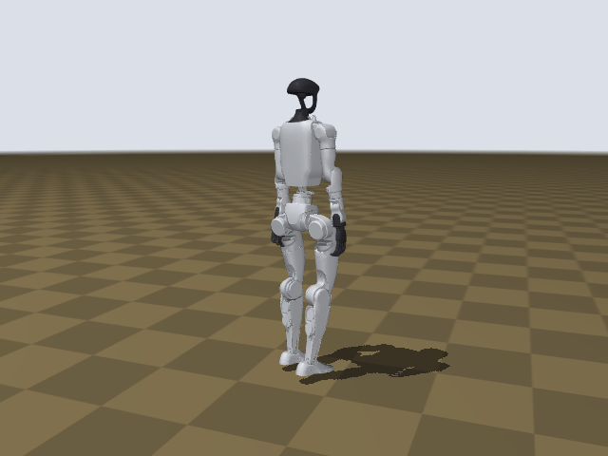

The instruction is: In place motions

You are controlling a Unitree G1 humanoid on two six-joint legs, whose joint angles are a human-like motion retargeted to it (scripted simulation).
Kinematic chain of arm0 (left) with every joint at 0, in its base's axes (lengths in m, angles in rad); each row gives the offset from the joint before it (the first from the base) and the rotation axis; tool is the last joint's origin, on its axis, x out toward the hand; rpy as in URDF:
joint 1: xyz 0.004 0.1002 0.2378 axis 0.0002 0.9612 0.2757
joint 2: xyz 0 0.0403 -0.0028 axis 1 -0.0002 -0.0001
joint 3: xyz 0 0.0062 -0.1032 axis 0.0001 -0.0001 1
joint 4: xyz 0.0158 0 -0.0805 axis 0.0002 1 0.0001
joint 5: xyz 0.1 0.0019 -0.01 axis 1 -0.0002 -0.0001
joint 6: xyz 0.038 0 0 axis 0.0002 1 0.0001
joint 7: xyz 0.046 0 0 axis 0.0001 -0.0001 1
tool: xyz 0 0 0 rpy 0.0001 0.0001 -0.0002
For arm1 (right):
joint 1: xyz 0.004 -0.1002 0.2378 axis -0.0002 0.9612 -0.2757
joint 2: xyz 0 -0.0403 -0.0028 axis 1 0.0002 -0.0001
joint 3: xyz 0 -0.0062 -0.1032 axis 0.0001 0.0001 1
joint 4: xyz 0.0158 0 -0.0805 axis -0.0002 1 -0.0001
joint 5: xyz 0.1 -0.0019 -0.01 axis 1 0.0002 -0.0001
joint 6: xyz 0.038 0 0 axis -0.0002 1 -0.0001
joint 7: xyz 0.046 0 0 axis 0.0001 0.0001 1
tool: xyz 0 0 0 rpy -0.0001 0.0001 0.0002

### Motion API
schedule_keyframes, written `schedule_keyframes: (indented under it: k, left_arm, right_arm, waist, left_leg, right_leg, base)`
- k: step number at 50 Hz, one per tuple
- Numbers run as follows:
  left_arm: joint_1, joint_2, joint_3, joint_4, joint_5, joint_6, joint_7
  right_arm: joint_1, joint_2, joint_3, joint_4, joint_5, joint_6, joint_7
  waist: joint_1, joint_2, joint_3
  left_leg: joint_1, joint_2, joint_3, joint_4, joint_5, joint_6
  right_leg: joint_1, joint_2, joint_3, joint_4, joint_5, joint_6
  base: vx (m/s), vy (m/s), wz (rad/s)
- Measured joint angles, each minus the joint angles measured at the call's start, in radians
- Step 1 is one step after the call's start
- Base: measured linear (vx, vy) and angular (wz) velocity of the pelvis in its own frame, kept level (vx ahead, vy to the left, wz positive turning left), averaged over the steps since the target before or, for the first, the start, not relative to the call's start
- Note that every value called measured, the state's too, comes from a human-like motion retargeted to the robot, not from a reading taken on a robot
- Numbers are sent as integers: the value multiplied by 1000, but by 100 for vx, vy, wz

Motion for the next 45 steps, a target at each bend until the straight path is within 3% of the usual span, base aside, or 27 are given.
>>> schedule_keyframes:
  k: [6,13,15,17,20,23,30,38,42,45]
  left_arm:
    - [-3,9,-2,-12,-21,7,11]
    - [-7,3,-3,-95,-30,-7,2]
    - [-3,-5,-4,-108,-39,-15,24]
    - [9,-16,-4,-105,-54,-28,44]
    - [25,-28,-8,-84,-63,-40,54]
    - [26,-31,-13,-53,-61,-49,84]
    - [19,-4,-10,-13,-48,-72,156]
    - [21,44,67,41,-134,-63,177]
    - [23,45,102,67,-171,-62,189]
    - [29,32,115,83,-188,-69,198]
  right_arm:
    - [-11,-13,2,-40,-12,-14,1]
    - [-60,-42,13,-14,0,4,14]
    - [-68,-52,17,-2,18,7,23]
    - [-72,-63,39,14,28,7,27]
    - [-76,-77,65,40,-6,13,24]
    - [-69,-82,79,61,-50,17,11]
    - [-31,-78,72,130,-53,25,29]
    - [21,-73,33,101,-99,16,53]
    - [59,-89,3,44,-126,-4,44]
    - [81,-104,-30,25,-117,-10,25]
  waist:
    - [-39,24,29]
    - [48,6,116]
    - [74,-1,129]
    - [85,-18,126]
    - [65,-19,105]
    - [29,-8,86]
    - [73,-64,52]
    - [80,-133,-2]
    - [61,-133,-32]
    - [82,-109,-38]
  left_leg:
    - [-36,-28,-197,4,43,-38]
    - [-46,-67,-258,-44,124,-72]
    - [-58,-68,-236,-70,116,-51]
    - [-78,-11,34,-83,15,-16]
    - [-72,79,419,-104,-130,-35]
    - [-54,130,619,-91,-178,-60]
    - [0,207,774,30,-188,-80]
    - [151,208,1031,-16,-217,-122]
    - [154,183,1011,-8,-199,-120]
    - [160,153,936,-61,-228,-164]
  right_leg:
    - [-26,54,267,31,15,-11]
    - [17,30,135,-49,6,-50]
    - [20,5,82,-71,15,-47]
    - [28,-21,20,-93,16,-48]
    - [45,-50,-123,-129,12,-44]
    - [71,-61,-310,-154,-9,-28]
    - [145,-100,-679,-165,-78,40]
    - [203,-122,-978,-121,-105,123]
    - [223,-108,-1086,-115,-76,160]
    - [241,-80,-1115,-96,-46,177]
  base:
    - [-6,-11,168]
    - [-18,-11,107]
    - [-22,-10,125]
    - [-19,-7,172]
    - [-28,-4,254]
    - [-38,1,319]
    - [-40,6,295]
    - [-35,11,295]
    - [-25,21,264]
    - [-19,32,179]
